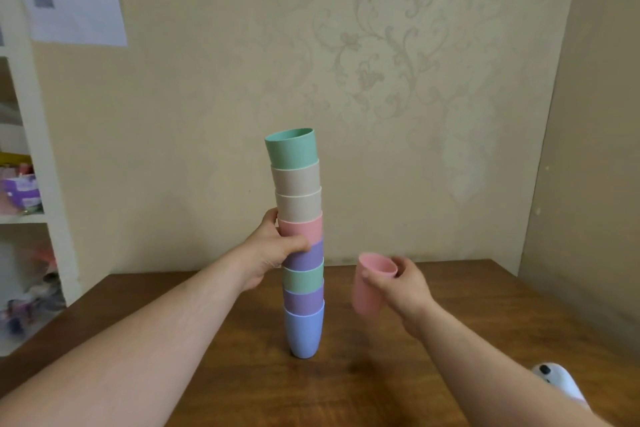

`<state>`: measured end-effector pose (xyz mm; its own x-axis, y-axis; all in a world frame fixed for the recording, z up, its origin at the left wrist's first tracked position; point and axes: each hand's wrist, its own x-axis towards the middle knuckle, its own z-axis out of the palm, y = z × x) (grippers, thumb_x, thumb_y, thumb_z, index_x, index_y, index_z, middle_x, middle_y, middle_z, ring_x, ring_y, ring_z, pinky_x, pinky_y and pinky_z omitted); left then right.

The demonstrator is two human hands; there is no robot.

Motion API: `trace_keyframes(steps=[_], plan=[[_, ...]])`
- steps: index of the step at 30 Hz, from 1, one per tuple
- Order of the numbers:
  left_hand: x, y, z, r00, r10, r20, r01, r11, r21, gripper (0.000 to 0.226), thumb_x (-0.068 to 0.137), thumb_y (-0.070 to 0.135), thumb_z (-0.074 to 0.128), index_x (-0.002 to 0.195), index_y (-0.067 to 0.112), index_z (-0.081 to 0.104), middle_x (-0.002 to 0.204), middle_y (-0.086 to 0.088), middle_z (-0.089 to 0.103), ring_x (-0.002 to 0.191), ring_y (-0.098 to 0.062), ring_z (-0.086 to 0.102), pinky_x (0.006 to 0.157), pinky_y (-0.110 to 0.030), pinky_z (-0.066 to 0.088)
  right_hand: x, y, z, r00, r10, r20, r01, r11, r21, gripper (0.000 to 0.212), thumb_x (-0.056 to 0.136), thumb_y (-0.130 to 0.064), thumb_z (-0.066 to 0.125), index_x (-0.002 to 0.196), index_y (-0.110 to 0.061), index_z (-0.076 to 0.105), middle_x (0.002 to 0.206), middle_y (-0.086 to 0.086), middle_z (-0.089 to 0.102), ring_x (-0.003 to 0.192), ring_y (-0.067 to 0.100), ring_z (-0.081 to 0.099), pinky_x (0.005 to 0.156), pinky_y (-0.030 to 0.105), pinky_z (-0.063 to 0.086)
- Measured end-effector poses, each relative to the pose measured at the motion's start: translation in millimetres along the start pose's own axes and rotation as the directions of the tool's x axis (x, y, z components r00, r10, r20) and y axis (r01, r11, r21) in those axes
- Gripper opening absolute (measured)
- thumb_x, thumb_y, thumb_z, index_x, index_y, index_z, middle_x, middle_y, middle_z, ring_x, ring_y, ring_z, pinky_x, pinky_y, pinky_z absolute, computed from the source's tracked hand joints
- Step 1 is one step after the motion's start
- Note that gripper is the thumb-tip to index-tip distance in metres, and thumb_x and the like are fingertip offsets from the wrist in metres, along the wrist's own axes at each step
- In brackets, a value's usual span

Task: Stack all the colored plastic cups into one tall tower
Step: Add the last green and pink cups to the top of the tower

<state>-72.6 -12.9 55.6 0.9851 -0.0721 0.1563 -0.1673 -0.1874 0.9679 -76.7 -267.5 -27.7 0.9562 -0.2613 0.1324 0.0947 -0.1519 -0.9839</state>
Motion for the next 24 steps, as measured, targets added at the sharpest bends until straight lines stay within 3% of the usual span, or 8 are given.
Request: trace_keyframes(steps=[3,6,8,10,12,14,19,24], plan=[[-4,16,2,0.998,0.062,-0.031,-0.064,0.994,-0.083,0.098,0.07,0.016,0.092,0.152,0.026,0.041,0.123,0.002,0.075,0.102,-0.019,0.075,0.081,-0.036,0.059,12,-63,-9,0.996,-0.087,-0.035,0.089,0.993,0.075,0.073,0.084,-0.024,0.093,0.144,-0.006,0.057,0.136,0.012,0.068,0.112,0.026,0.067,0.092,0.04,0.058],[3,49,5,0.941,0.23,-0.246,-0.274,0.949,-0.159,0.11,0.075,0.029,0.098,0.16,0.032,0.029,0.128,0.003,0.072,0.106,-0.013,0.075,0.086,-0.034,0.06,16,-134,-18,0.975,-0.218,-0.034,0.22,0.969,0.108,0.085,0.084,-0.034,0.091,0.154,-0.009,0.049,0.141,0.006,0.062,0.121,0.026,0.064,0.105,0.045,0.056],[6,71,9,0.887,0.299,-0.351,-0.355,0.929,-0.106,0.117,0.067,0.046,0.098,0.158,0.04,0.024,0.13,0.005,0.068,0.108,-0.014,0.074,0.091,-0.035,0.059,15,-172,-21,0.956,-0.291,-0.036,0.293,0.949,0.114,0.085,0.085,-0.034,0.091,0.154,-0.009,0.049,0.139,0.005,0.062,0.122,0.026,0.064,0.103,0.046,0.057],[6,85,11,0.859,0.333,-0.389,-0.367,0.93,-0.014,0.105,0.075,0.039,0.095,0.155,0.038,0.027,0.126,0.005,0.062,0.101,-0.01,0.069,0.087,-0.032,0.057,12,-201,-20,0.941,-0.337,-0.029,0.338,0.935,0.111,0.076,0.085,-0.034,0.091,0.148,-0.012,0.054,0.132,0.002,0.065,0.119,0.024,0.067,0.095,0.041,0.058],[6,91,12,0.867,0.333,-0.371,-0.362,0.932,-0.007,0.095,0.082,0.028,0.09,0.155,0.037,0.03,0.122,0.005,0.062,0.094,-0.008,0.066,0.081,-0.031,0.056,6,-224,-15,0.928,-0.37,-0.033,0.372,0.921,0.116,0.071,0.083,-0.038,0.091,0.142,-0.015,0.057,0.125,-0.002,0.067,0.118,0.023,0.068,0.094,0.04,0.059],[8,93,11,0.882,0.325,-0.341,-0.356,0.934,-0.031,0.094,0.083,0.022,0.087,0.156,0.042,0.031,0.118,0.007,0.064,0.092,-0.013,0.069,0.078,-0.03,0.058,1,-243,-10,0.914,-0.401,-0.058,0.406,0.903,0.144,0.084,0.08,-0.043,0.091,0.149,-0.014,0.054,0.129,-0.001,0.066,0.119,0.022,0.068,0.103,0.046,0.059],[14,93,9,0.899,0.328,-0.29,-0.365,0.927,-0.086,0.102,0.086,0.014,0.085,0.164,0.045,0.028,0.119,0.006,0.068,0.093,-0.016,0.071,0.083,-0.034,0.063,-16,-289,16,0.861,-0.503,-0.076,0.506,0.83,0.237,0.092,0.075,-0.048,0.091,0.15,-0.013,0.052,0.131,0.0,0.066,0.12,0.022,0.068,0.105,0.05,0.059],[17,89,6,0.91,0.35,-0.223,-0.378,0.92,-0.097,0.112,0.089,0.013,0.083,0.17,0.041,0.011,0.128,0.006,0.069,0.102,-0.013,0.075,0.087,-0.036,0.063,-24,-305,42,0.828,-0.56,0.032,0.549,0.82,0.162,0.091,0.085,-0.039,0.091,0.158,-0.01,0.045,0.142,0.002,0.061,0.124,0.019,0.062,0.092,0.029,0.056]])
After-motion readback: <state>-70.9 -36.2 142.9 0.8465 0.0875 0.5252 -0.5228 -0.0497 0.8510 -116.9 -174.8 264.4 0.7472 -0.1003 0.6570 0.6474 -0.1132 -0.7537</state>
